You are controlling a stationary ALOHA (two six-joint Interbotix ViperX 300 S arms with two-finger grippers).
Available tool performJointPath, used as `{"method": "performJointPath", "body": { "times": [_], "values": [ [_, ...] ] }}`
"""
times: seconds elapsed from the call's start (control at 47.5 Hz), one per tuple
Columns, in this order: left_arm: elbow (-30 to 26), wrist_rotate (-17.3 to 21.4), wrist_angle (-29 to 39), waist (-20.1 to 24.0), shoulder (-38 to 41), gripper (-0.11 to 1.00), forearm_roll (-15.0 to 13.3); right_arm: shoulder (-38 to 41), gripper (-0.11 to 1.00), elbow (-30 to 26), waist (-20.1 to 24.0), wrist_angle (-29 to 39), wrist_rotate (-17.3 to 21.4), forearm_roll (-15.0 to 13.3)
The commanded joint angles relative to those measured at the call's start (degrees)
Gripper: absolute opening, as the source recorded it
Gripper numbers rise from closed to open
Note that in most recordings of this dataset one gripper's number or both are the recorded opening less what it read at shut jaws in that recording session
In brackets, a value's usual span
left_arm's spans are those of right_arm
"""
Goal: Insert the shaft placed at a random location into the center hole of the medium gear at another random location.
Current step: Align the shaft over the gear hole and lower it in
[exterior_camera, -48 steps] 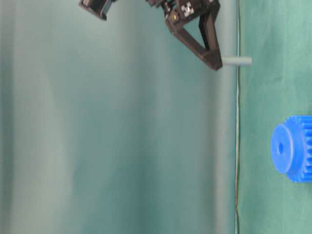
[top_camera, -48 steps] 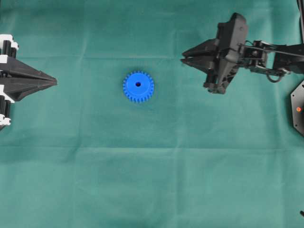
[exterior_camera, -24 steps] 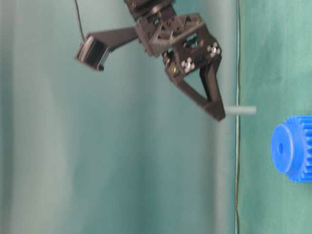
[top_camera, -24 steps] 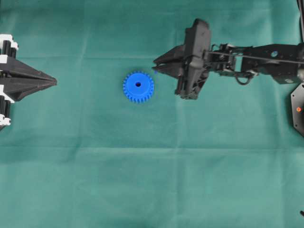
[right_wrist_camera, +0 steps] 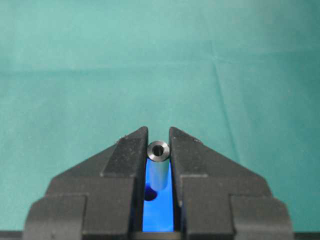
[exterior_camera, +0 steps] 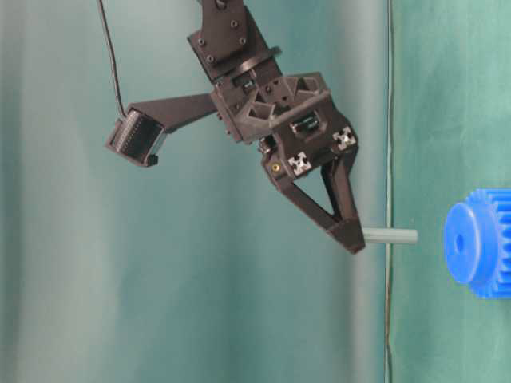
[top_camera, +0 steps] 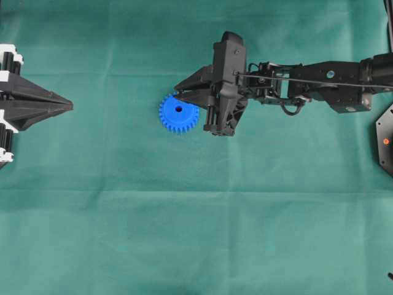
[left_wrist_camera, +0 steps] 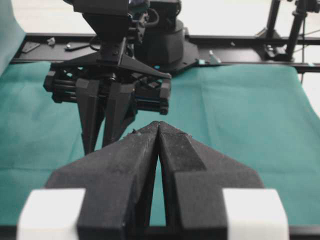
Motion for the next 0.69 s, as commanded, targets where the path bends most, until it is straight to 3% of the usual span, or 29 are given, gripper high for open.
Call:
{"method": "performJointPath", "body": {
  "times": [0.0, 0.674],
  "values": [
    [-1.3, -0.1, -0.4, 0.0, 0.3, 0.0, 0.1, -0.6, 0.13, -1.9, 0.4, 0.2, -0.2, 0.2],
    [-1.4, -0.1, -0.4, 0.0, 0.3, 0.0, 0.1, 2.1, 0.13, -2.4, 0.5, -1.0, -0.2, 0.2]
  ]
}}
